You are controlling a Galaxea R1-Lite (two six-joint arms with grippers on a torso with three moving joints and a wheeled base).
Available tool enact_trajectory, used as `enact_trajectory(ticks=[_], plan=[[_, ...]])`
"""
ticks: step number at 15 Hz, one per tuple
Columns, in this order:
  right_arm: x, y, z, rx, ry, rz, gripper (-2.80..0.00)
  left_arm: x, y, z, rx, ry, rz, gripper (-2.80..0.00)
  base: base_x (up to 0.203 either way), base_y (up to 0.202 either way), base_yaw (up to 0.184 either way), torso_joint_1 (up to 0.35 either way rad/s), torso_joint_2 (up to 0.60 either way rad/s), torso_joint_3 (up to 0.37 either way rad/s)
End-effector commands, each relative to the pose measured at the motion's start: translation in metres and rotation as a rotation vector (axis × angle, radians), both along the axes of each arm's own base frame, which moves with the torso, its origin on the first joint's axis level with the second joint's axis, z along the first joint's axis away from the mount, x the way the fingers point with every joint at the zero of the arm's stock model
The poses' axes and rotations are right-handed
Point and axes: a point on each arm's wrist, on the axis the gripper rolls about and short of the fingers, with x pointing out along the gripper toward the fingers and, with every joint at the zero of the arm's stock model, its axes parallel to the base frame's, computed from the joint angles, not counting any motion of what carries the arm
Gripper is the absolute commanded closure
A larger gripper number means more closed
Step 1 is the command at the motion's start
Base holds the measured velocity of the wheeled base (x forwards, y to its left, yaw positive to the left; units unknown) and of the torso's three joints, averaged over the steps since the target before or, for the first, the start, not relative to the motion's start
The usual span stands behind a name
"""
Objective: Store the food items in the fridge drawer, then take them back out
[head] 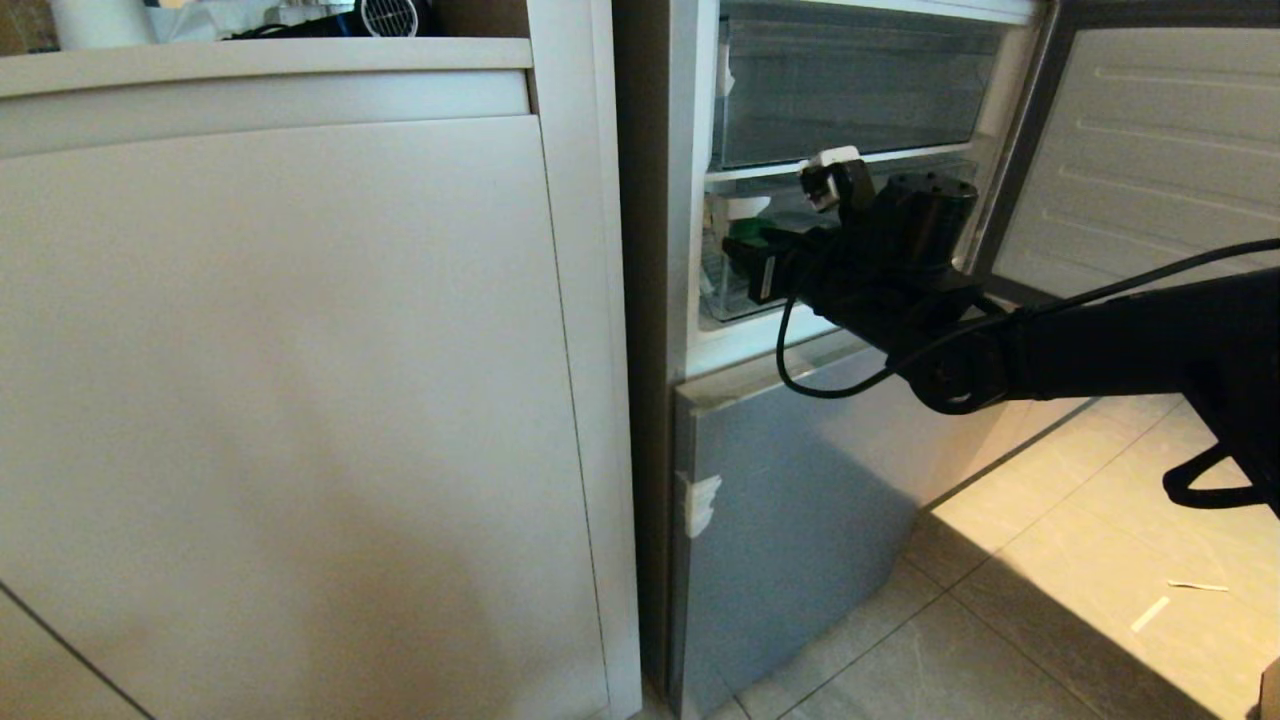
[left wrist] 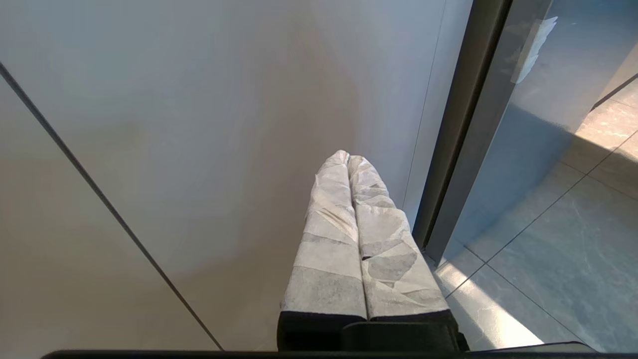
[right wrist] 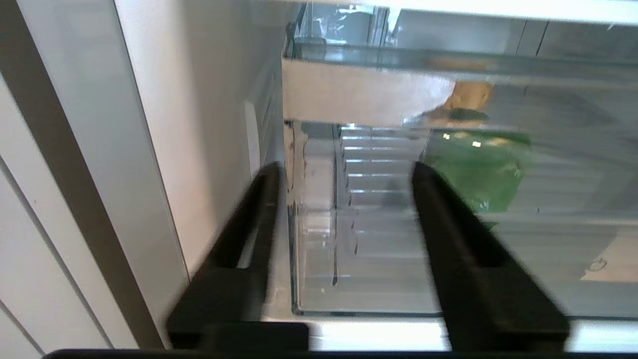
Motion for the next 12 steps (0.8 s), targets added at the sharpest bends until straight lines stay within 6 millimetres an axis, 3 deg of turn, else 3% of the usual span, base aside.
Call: enact_trajectory(ticks=[1,9,12], plan=[[-0.001,0.003,0.004,0.004,-0.014,0.006,0.0,0.0,0.0,0.0,0.0,0.001,0.0,0.0,0.0,0.0,0.0,0.0,0.0,0.0],[-0.005,0.011,0.006,0.005,-0.017,0.002,0.0,0.0,0.0,0.0,0.0,0.001,0.0,0.0,0.0,0.0,0.0,0.0,0.0,0.0],[-0.016,0.013,0.01,0.007,-0.014,-0.007,0.0,0.0,0.0,0.0,0.0,0.002,0.0,0.0,0.0,0.0,0.0,0.0,0.0,0.0]])
